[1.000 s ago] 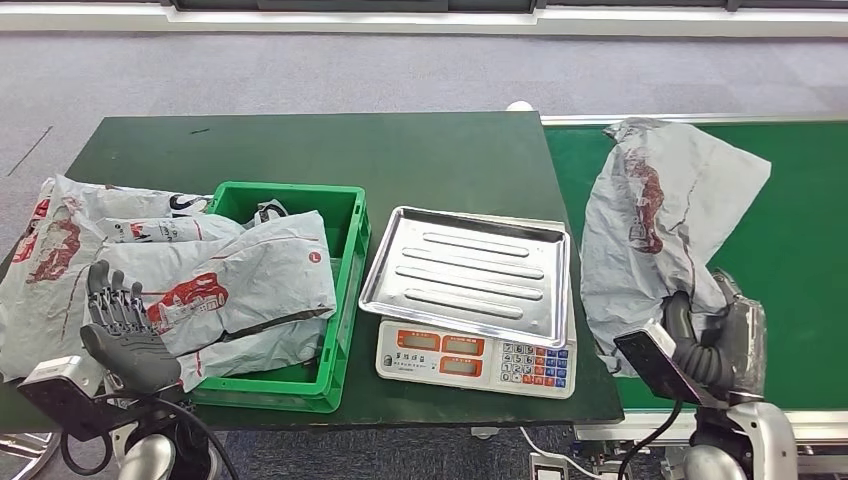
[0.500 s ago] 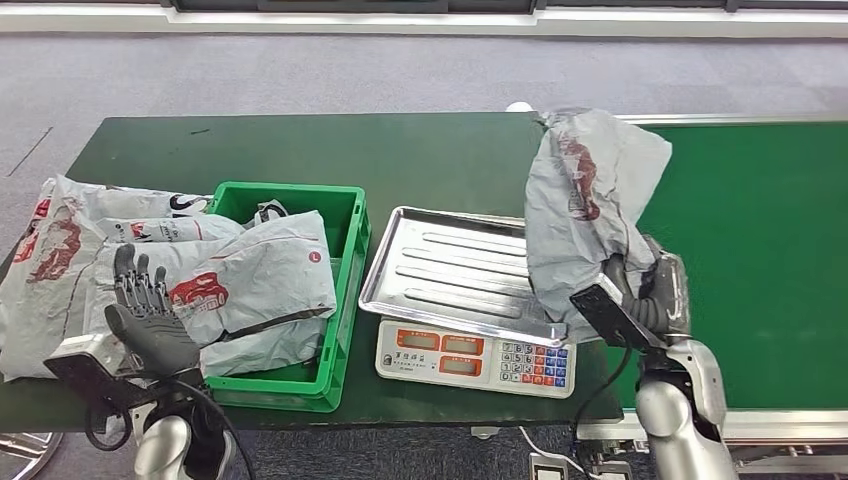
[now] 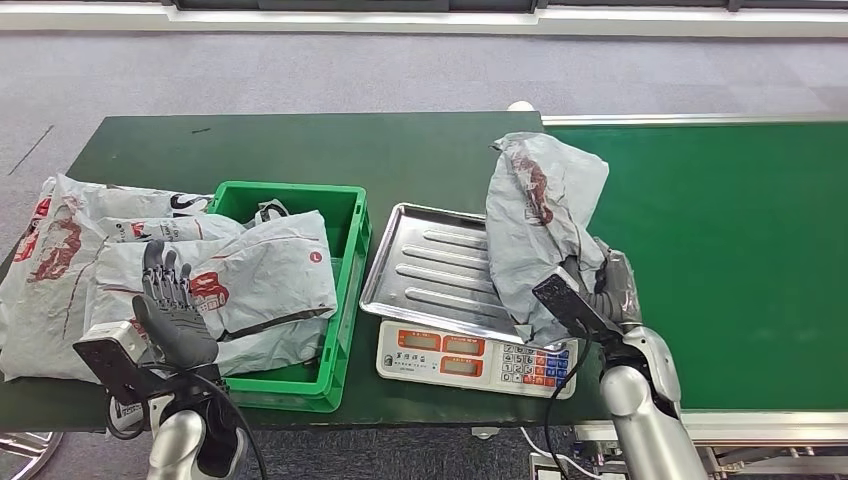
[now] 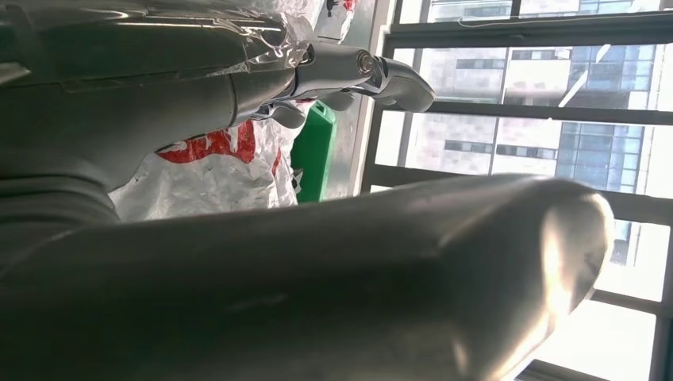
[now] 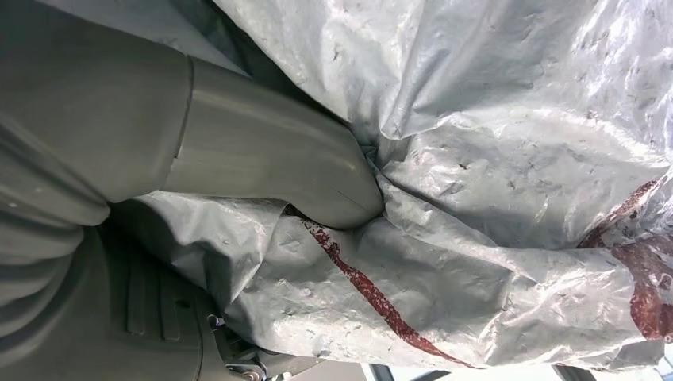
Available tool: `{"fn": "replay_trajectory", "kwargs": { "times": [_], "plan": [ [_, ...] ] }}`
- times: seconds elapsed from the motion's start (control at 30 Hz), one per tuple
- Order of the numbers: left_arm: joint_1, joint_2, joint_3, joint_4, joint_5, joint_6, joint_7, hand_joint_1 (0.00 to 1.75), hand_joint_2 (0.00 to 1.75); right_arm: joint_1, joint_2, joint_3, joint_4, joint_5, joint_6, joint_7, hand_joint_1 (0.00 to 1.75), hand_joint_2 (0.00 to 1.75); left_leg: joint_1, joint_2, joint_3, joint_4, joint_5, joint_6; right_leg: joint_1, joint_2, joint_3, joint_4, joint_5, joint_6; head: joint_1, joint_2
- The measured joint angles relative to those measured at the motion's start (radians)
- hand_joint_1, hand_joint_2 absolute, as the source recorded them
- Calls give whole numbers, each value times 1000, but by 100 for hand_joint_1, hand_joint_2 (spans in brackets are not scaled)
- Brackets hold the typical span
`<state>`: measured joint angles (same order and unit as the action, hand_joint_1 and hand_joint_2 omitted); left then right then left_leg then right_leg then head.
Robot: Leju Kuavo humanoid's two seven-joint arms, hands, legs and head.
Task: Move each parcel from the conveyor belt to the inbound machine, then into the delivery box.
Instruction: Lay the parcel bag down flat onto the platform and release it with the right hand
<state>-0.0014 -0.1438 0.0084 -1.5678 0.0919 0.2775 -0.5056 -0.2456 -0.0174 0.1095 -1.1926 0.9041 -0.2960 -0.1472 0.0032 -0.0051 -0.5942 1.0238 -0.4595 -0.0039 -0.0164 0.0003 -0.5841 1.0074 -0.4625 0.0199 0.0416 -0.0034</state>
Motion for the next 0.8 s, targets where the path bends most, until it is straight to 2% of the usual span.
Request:
{"fn": "replay_trajectory", "kwargs": {
  "times": [0.37, 0.53, 0.8],
  "plan": [
    [0, 1, 0, 3, -2, 1, 0, 0, 0, -4, 6, 0, 22, -3, 2, -1, 175, 175, 0, 0, 0, 0, 0, 0, 0, 0, 0, 0, 0, 0, 0, 0],
    [-2, 0, -6, 2, -41, 33, -6, 0, 0, -18, 6, 15, 51, -67, 29, -22, 175, 175, 0, 0, 0, 0, 0, 0, 0, 0, 0, 0, 0, 0, 0, 0],
    [-3, 0, -11, 2, -51, 42, -6, 0, 0, -26, 6, 26, 77, -83, 29, -27, 175, 175, 0, 0, 0, 0, 0, 0, 0, 0, 0, 0, 0, 0, 0, 0]
  ]
}}
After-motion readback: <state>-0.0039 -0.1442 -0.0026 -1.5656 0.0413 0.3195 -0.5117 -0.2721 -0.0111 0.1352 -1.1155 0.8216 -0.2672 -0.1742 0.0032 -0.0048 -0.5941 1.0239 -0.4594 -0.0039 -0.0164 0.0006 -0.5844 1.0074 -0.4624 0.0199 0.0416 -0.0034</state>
